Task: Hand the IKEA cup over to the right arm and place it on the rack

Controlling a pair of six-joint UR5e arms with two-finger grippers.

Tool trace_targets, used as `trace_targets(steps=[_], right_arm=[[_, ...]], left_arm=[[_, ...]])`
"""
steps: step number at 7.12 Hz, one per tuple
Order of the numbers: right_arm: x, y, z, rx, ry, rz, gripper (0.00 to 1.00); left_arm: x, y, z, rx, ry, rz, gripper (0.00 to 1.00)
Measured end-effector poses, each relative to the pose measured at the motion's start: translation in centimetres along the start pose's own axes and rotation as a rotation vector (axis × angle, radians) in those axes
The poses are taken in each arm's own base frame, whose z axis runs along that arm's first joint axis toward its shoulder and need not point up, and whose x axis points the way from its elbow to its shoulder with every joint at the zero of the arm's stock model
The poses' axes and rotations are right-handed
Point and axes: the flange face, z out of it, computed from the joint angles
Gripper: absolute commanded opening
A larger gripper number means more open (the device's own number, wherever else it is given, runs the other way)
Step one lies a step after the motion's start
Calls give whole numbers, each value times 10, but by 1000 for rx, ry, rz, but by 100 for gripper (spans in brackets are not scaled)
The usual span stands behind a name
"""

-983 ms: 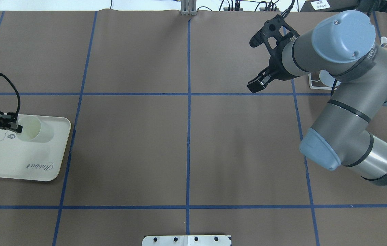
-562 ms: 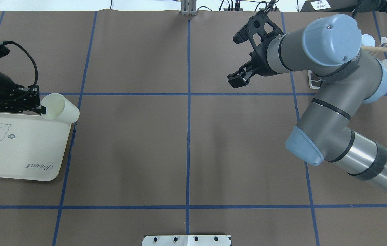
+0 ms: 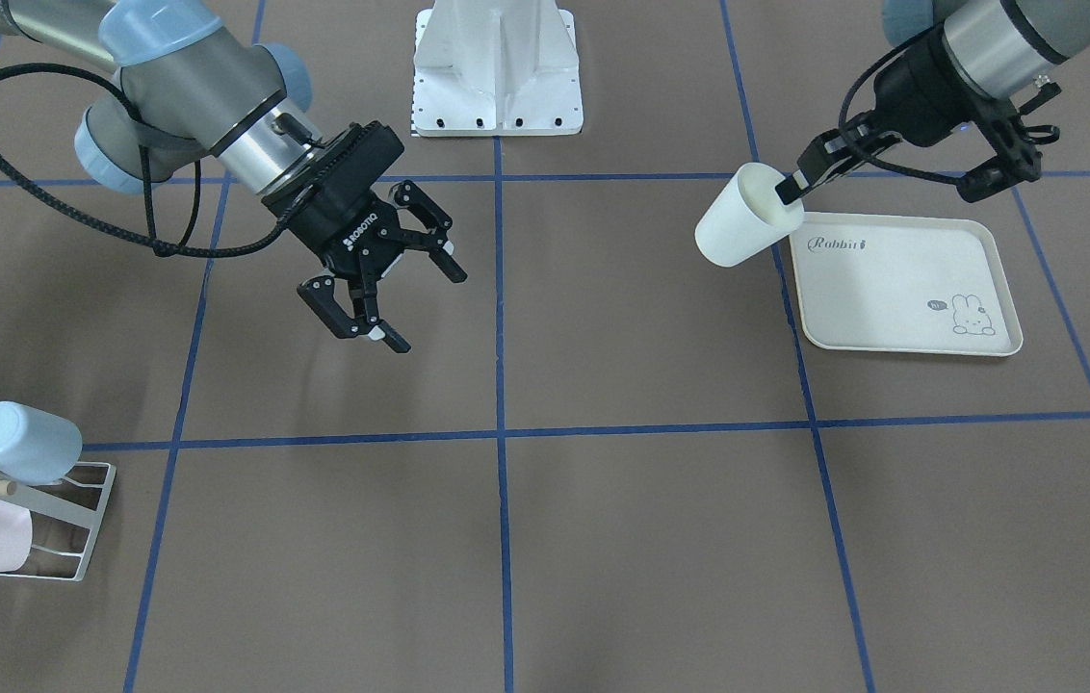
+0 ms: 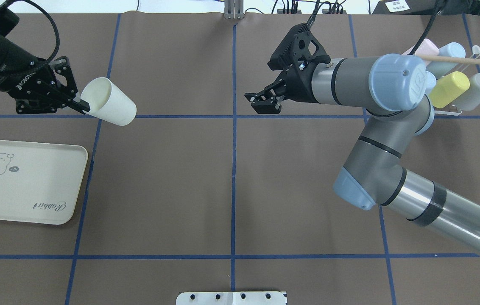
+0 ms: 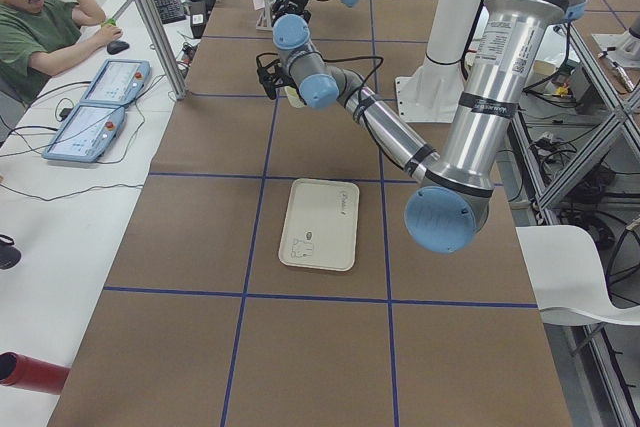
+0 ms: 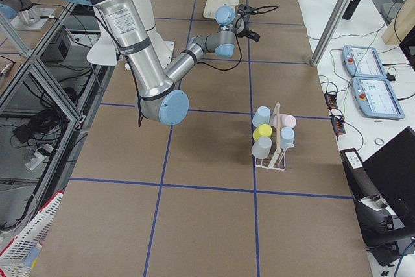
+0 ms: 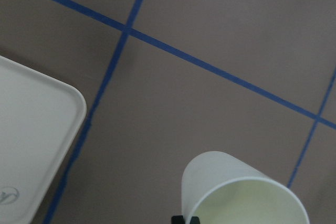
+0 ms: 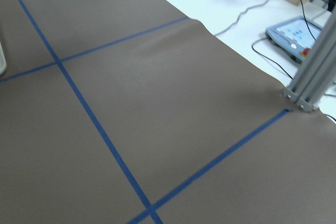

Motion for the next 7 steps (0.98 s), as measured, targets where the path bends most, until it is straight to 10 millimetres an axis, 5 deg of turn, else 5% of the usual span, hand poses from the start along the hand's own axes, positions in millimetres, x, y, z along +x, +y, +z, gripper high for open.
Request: trace_targets(steps=[3, 7], right_arm=[[-79, -14, 13, 214, 48, -2, 99], [-128, -15, 15, 300, 56, 8, 99]], left_arm=[[43, 26, -14, -67, 82, -96, 0], [72, 45, -24, -109, 115, -140, 0]])
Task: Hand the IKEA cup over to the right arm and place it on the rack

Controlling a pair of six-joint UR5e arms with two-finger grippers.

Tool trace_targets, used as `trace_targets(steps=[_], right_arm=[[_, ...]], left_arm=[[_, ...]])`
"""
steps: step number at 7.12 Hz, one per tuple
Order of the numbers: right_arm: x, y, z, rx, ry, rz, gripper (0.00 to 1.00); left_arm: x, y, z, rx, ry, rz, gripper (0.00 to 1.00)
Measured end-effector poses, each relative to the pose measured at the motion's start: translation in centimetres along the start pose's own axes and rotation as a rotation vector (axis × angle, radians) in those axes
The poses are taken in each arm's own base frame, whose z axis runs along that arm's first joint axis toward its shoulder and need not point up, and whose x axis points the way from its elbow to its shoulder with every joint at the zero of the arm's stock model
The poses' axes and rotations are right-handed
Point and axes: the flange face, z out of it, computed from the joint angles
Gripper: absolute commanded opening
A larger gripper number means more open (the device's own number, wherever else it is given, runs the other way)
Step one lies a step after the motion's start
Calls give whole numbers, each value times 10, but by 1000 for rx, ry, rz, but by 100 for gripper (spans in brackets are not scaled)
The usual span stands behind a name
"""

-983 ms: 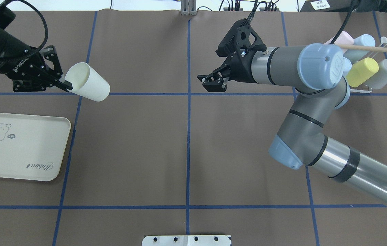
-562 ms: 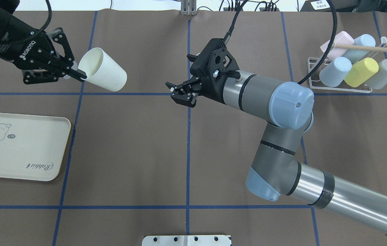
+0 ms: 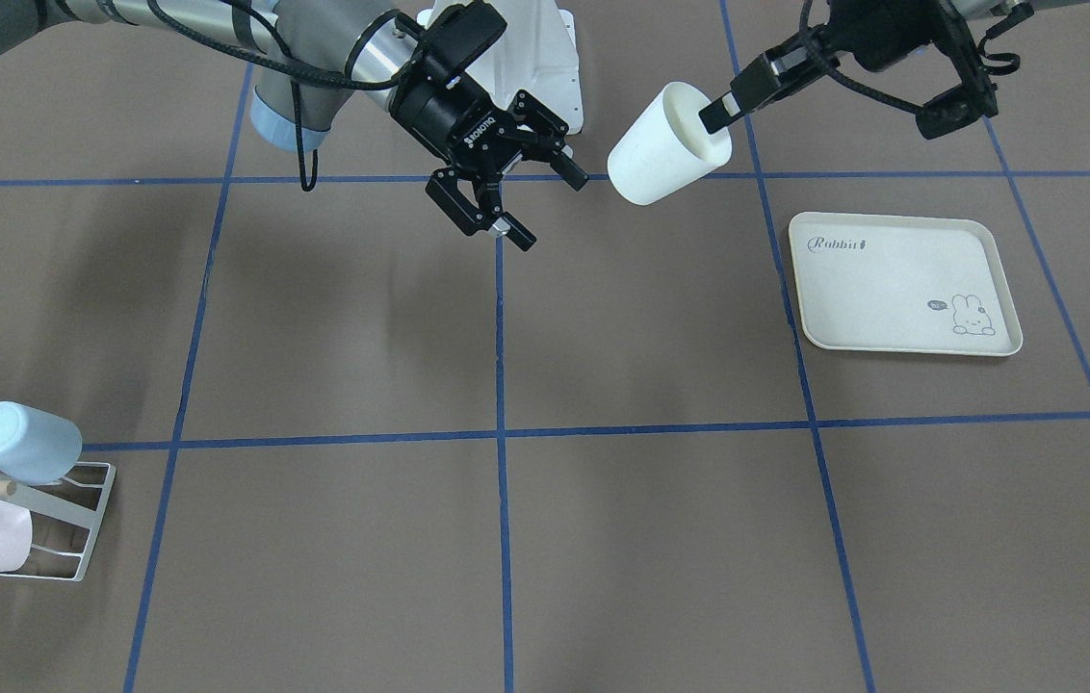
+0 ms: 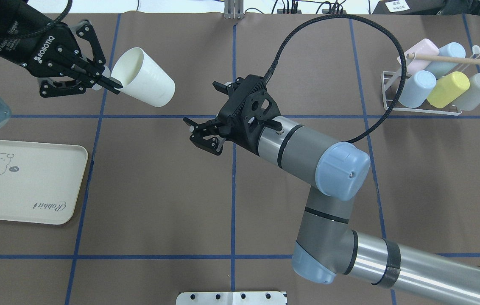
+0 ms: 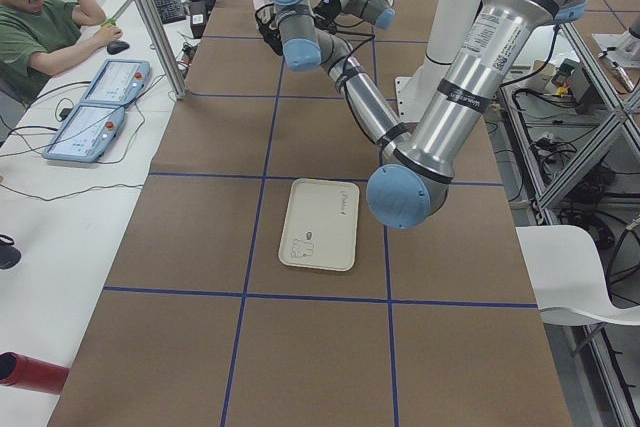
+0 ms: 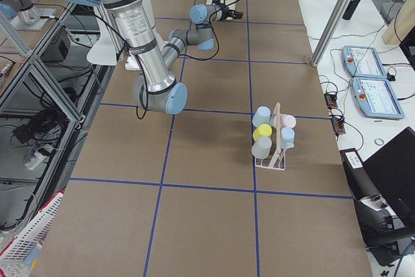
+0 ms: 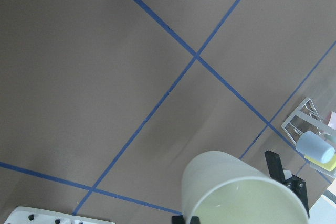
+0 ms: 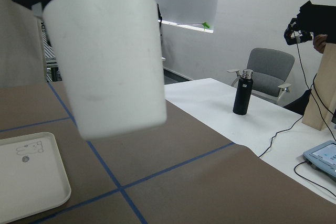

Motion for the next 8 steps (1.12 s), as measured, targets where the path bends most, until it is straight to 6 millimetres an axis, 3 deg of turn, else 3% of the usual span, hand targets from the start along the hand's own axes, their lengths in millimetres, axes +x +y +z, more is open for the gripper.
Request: trace_targets(steps=[3, 5, 8], right_arm=[[-24, -15, 4, 32, -19, -25, 99], [-30, -31, 7, 58, -23, -45, 99], [-33, -40, 8, 79, 5, -53, 99]], left_arm=[[6, 0, 4, -5, 1, -11, 0], [6, -3, 9, -11, -1, -7, 0], [5, -2, 13, -18, -4, -2, 0]])
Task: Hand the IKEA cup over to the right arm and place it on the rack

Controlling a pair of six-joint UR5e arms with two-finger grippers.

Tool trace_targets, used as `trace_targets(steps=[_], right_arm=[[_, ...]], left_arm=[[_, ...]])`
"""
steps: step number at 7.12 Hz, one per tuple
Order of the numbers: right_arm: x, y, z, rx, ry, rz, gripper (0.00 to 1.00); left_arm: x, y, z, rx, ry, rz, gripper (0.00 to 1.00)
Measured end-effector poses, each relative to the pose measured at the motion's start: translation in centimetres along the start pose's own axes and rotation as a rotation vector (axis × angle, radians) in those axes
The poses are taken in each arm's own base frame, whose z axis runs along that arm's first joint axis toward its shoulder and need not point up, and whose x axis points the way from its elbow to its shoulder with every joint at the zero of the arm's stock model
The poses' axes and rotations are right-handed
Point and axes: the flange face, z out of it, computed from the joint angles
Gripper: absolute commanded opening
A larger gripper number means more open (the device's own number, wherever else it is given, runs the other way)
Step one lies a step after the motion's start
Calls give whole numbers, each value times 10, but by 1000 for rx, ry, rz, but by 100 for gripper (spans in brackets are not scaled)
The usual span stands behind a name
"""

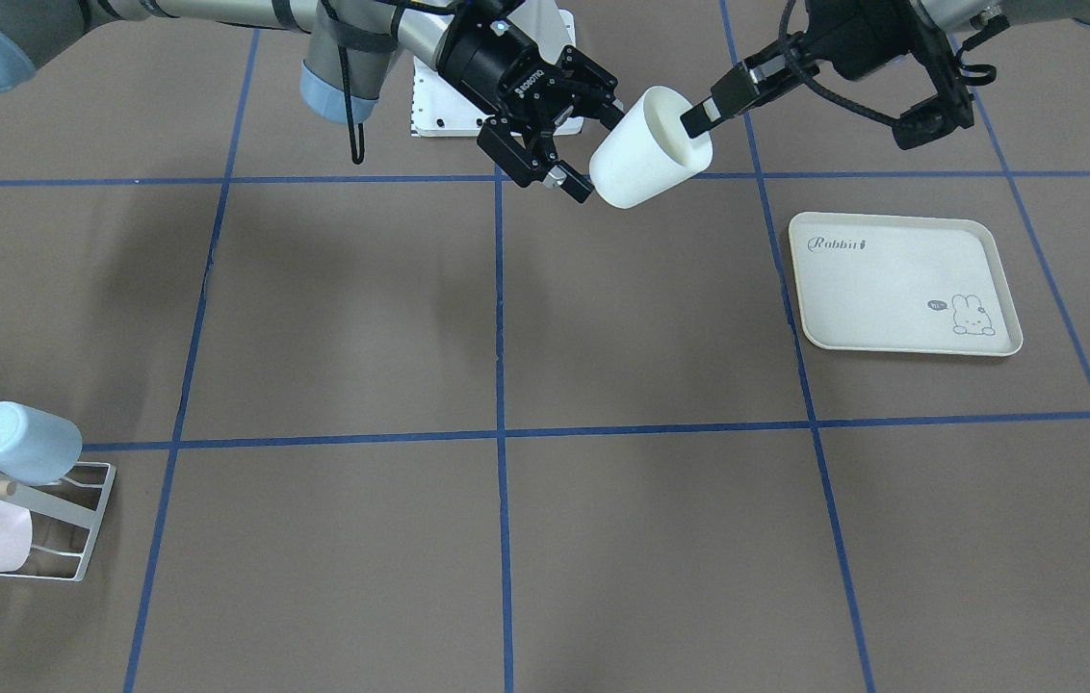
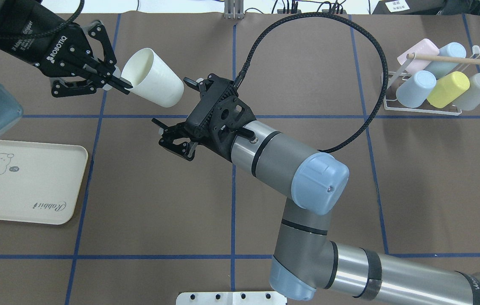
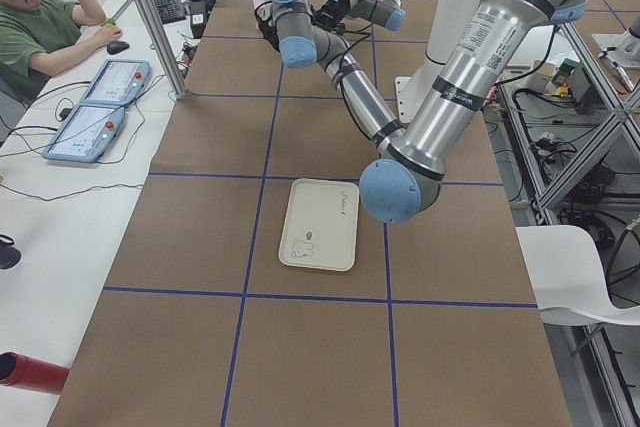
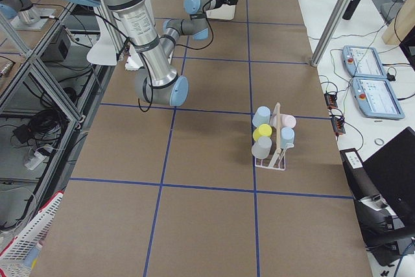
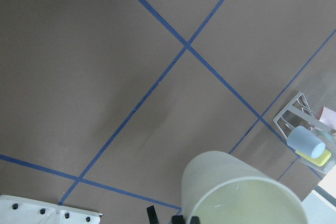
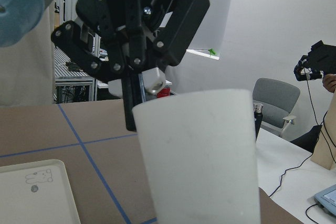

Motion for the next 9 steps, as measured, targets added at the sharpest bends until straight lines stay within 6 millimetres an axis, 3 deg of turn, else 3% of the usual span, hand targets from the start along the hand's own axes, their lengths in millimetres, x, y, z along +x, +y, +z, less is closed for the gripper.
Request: trace_targets(steps=[9], right_arm=[[-1, -2, 0, 0, 5, -111, 94]], left_arm=[[1, 12, 11, -31, 1, 42, 0]])
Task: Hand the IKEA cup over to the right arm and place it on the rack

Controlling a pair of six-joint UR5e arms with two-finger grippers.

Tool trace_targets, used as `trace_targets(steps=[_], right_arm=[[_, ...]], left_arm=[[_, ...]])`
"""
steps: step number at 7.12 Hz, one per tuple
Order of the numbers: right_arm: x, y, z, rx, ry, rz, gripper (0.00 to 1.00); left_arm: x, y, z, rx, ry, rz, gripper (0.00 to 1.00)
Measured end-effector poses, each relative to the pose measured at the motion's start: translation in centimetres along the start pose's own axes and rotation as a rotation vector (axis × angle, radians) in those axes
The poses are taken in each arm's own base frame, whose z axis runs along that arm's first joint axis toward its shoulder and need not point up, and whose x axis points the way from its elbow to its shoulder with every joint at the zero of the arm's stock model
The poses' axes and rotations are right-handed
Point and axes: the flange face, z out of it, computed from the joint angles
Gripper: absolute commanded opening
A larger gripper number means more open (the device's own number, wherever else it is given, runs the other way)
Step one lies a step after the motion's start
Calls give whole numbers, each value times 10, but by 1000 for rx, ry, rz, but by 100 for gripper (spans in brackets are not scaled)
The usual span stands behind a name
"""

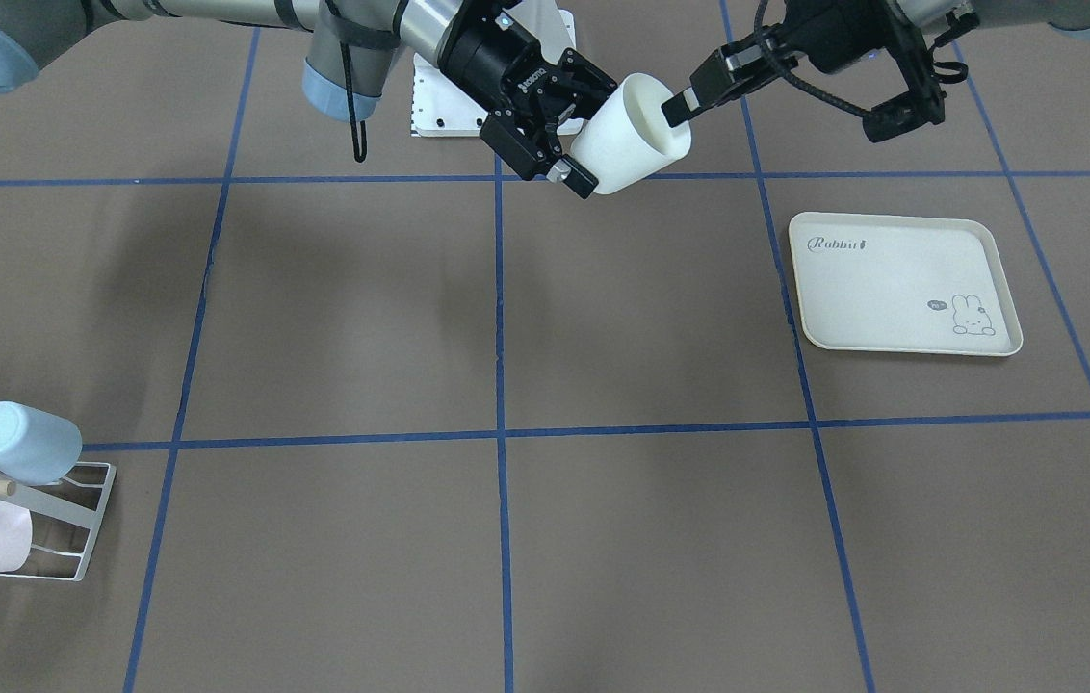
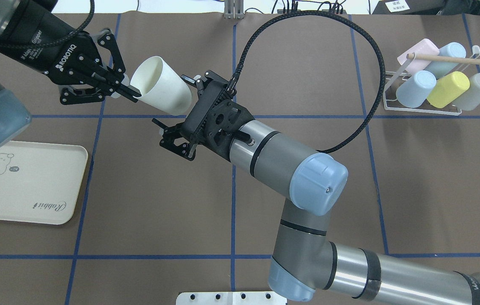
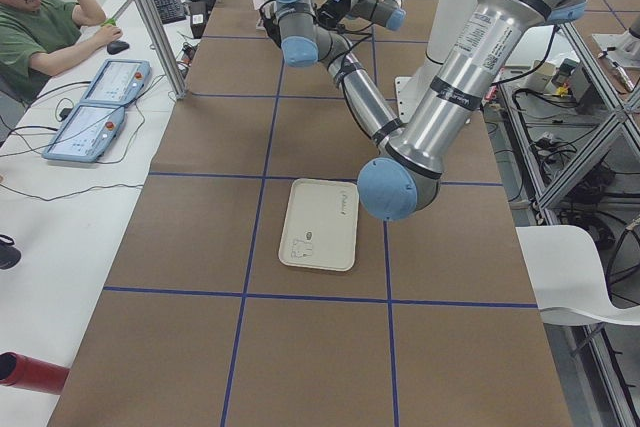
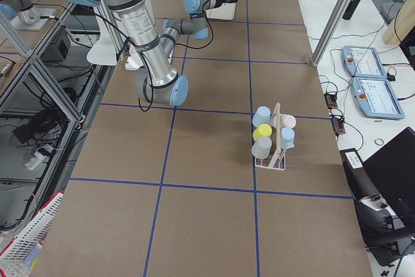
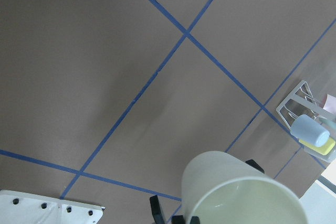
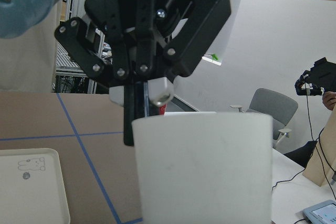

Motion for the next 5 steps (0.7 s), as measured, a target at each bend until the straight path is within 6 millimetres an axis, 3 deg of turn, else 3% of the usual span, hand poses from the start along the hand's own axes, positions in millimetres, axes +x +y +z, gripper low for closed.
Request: trace_targets(steps=[5], right_arm=[[1, 3, -1, -6, 2, -71, 89]], left_arm=[[0, 1, 1, -4, 0, 5, 0]])
